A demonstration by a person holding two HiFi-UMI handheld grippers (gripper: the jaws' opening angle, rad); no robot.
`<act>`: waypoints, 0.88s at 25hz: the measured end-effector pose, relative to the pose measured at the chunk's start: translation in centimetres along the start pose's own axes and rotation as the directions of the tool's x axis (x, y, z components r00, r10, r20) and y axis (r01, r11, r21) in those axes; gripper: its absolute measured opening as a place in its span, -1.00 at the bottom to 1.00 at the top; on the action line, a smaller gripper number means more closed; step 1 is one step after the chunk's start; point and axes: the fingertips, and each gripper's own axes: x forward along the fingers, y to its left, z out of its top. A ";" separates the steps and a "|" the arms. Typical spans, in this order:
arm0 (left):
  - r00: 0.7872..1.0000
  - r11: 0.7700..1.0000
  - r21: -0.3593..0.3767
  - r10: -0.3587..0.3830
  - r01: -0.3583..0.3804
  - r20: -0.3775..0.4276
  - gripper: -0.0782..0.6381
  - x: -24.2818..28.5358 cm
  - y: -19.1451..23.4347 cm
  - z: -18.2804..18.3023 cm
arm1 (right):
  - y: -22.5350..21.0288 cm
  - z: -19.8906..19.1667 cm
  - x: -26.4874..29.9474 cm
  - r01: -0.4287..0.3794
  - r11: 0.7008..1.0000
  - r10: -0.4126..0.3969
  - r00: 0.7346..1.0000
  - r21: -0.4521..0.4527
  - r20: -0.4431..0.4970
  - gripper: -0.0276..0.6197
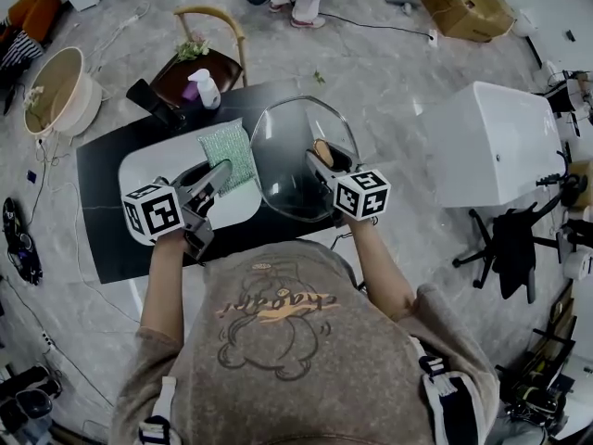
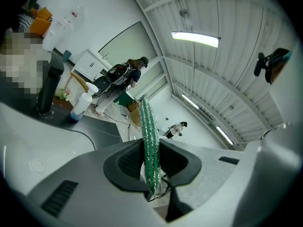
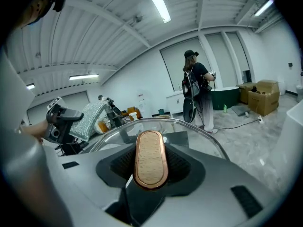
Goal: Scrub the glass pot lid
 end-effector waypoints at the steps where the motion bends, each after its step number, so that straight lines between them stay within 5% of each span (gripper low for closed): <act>1: 1.000 1.000 -0.014 -0.004 0.005 0.011 -0.55 -0.2 0.1 0.0 | 0.1 -0.4 0.5 -0.003 1.000 0.003 1.000 -0.006 -0.012 -0.35; 22: 0.999 0.998 -0.046 0.035 -0.033 0.041 -0.55 -1.4 1.2 -0.2 | 0.8 -8.3 9.2 -0.013 0.980 -0.039 0.965 -0.197 -0.258 -0.35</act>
